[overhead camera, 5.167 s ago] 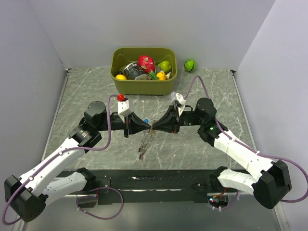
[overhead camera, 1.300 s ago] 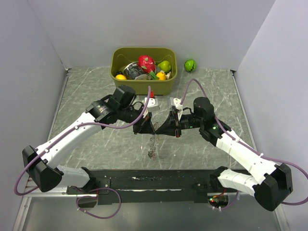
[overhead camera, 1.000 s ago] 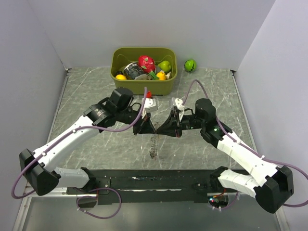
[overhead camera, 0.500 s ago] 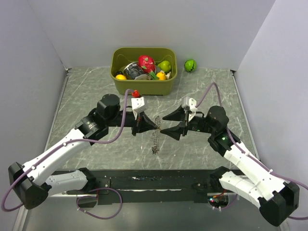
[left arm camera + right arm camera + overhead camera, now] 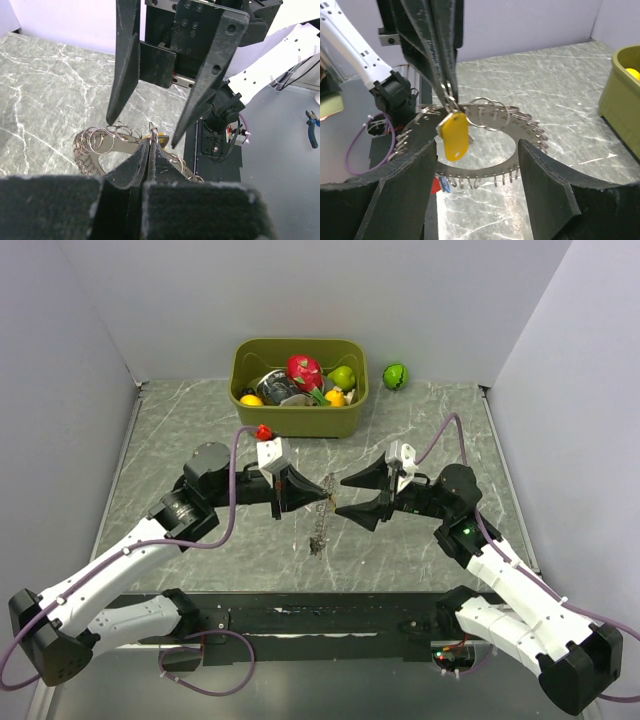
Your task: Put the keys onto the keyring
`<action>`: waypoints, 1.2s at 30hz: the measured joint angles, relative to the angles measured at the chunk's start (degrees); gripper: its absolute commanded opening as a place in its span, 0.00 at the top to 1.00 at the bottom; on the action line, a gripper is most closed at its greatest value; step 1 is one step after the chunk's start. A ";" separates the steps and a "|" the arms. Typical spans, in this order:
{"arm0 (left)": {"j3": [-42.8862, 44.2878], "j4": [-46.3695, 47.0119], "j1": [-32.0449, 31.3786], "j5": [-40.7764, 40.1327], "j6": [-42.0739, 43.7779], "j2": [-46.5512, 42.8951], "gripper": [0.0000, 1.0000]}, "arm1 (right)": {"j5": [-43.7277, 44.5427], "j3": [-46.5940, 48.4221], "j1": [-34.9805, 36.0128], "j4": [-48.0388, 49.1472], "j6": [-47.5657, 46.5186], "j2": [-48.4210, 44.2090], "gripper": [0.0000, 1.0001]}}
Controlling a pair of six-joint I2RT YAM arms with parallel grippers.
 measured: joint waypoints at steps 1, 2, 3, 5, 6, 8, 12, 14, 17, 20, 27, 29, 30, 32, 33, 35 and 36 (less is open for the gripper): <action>0.00 0.28 0.00 0.00 -0.07 0.28 0.99 | -0.26 0.00 0.00 0.00 0.00 0.00 0.28; 0.00 0.55 0.00 0.00 -0.22 0.46 0.99 | -0.63 0.00 0.00 0.00 0.00 0.00 0.28; 0.00 0.66 0.00 0.00 -0.31 0.76 0.99 | -0.85 0.00 0.00 0.00 -0.02 0.00 0.29; 0.00 0.74 0.00 0.02 -0.39 1.29 0.99 | -1.14 0.00 0.00 0.02 0.02 -0.02 0.33; 0.00 0.76 0.00 0.02 -0.42 1.53 0.99 | -1.29 0.00 0.00 0.07 0.15 -0.02 0.40; 0.00 0.81 0.00 0.04 -0.42 1.97 0.99 | -1.73 0.00 0.00 0.44 0.52 0.04 0.45; 0.00 0.83 0.00 0.04 -0.39 2.47 0.99 | -2.51 0.00 0.02 1.53 1.46 0.61 0.53; 0.00 0.83 0.00 0.04 -0.39 2.54 0.99 | -2.67 0.00 0.00 2.12 1.86 1.25 0.55; 0.00 0.87 0.00 0.02 -0.39 2.56 0.99 | -2.64 0.00 0.02 2.19 2.25 1.97 0.54; 0.00 1.01 0.00 -0.07 -0.39 2.56 0.99 | -2.10 0.00 0.02 2.14 2.27 2.16 0.55; 0.00 1.03 0.13 -0.79 -0.42 2.54 0.99 | -0.35 -0.26 -0.09 2.62 2.91 2.14 1.00; 0.00 1.09 0.07 -0.79 -0.48 2.54 0.99 | -0.46 -0.26 -0.04 2.62 3.13 2.64 1.00; 0.00 1.11 0.00 -0.81 -0.50 2.54 0.99 | -0.46 -0.26 -0.02 2.62 3.17 2.73 1.00; 0.00 1.03 0.00 -0.96 -0.50 2.54 0.99 | -0.48 -0.26 -0.02 2.62 3.13 2.95 1.00; 0.00 1.03 0.02 -1.07 -0.52 2.54 0.99 | -0.48 -0.26 -0.04 2.62 3.10 2.95 1.00; 0.00 1.03 0.02 -1.20 -0.52 2.54 0.99 | -0.42 -0.26 -0.07 2.67 3.04 2.95 1.00; 0.00 1.03 0.00 -1.20 -0.59 2.54 0.99 | -0.44 -0.33 -0.04 2.67 2.91 2.93 1.00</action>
